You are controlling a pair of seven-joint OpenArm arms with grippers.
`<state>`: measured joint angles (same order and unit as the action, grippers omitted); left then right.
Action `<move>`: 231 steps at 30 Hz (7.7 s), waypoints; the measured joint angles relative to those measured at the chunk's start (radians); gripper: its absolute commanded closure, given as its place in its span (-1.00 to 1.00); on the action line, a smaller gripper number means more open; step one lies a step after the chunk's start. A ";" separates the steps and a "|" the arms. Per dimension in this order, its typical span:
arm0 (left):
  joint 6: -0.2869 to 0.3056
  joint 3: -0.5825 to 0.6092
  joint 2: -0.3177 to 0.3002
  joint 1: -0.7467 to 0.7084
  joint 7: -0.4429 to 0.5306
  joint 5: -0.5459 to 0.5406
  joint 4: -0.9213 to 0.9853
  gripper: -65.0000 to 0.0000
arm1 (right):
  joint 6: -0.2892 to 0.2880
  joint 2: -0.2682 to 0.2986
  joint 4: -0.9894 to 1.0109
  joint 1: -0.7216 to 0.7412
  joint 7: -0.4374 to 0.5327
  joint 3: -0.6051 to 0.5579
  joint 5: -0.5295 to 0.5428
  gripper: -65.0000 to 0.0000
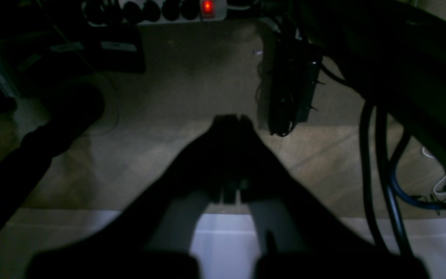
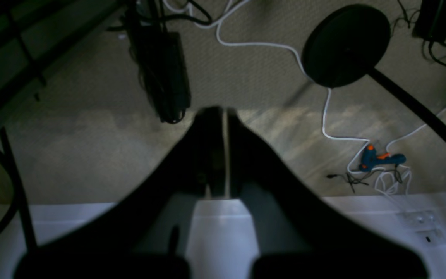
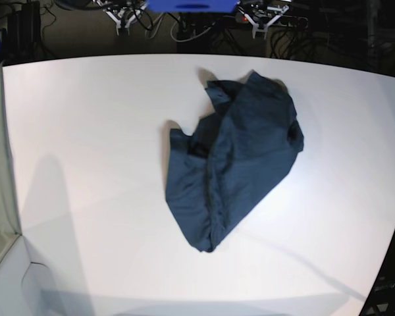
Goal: Layout the t-shirt on the table in an organized manner, then fold the t-shirt properly
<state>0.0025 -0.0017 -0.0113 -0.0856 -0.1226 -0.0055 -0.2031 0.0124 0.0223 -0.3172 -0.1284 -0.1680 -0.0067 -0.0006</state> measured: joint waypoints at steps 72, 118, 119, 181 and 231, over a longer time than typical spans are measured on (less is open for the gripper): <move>-0.011 -0.004 -0.124 -0.686 -0.190 -0.145 -1.335 1.00 | -0.244 0.146 -1.308 -0.620 -0.279 0.092 0.197 1.00; -0.006 -0.109 -0.110 -0.504 -0.354 -0.382 -1.641 -0.05 | -0.252 0.142 -1.709 -0.570 -0.319 0.084 0.196 0.13; -0.006 -0.109 -0.109 -0.497 -0.363 -0.383 -1.626 -0.05 | -0.251 0.142 -1.709 -0.570 -0.338 0.084 0.196 0.13; -0.002 -0.254 -0.090 -0.451 -0.534 -0.478 -1.680 -0.63 | -0.253 0.143 -1.704 -0.404 -0.476 -0.029 0.196 0.48; 0.272 -0.327 -0.039 -0.410 -0.543 -0.573 -1.473 1.00 | -0.253 0.143 -1.704 -0.405 -0.483 -0.029 0.196 0.49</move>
<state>0.2741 -0.3286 -0.0502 -0.4957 -0.6659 -0.5789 -1.6760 -0.2405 0.1658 -2.0216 -0.5331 -0.6514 -0.0357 0.1955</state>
